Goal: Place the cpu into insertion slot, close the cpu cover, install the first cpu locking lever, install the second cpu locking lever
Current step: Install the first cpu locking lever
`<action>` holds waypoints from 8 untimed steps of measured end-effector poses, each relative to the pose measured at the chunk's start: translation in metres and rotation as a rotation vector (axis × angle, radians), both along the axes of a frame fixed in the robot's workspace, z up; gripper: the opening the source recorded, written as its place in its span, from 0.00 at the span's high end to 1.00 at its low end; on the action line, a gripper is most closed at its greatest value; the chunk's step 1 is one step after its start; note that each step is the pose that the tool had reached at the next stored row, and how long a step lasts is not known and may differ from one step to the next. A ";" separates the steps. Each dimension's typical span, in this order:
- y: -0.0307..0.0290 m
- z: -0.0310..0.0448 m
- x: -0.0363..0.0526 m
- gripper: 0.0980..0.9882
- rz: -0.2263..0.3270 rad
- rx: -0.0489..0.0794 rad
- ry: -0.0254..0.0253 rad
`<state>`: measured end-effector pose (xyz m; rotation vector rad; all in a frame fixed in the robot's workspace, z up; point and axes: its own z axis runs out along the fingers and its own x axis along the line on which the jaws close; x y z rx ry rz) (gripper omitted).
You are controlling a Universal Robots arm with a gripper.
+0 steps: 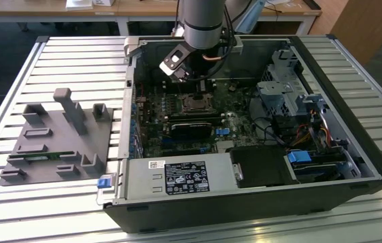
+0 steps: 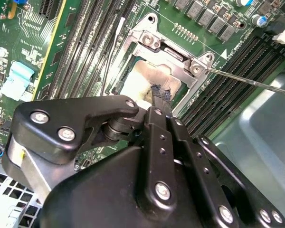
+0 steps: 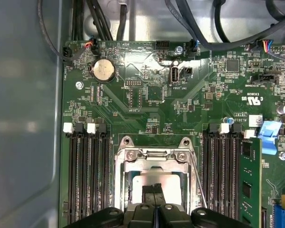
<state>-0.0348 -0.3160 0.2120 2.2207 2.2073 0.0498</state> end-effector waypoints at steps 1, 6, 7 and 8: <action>0.0000 0.0009 0.0000 0.99 0.000 0.000 0.0000; 0.0000 0.0042 0.0000 0.99 0.000 0.000 0.0000; 0.0000 0.0049 0.0000 0.99 0.000 0.000 0.0000; 0.0000 0.0054 0.0000 0.99 0.000 0.000 0.0000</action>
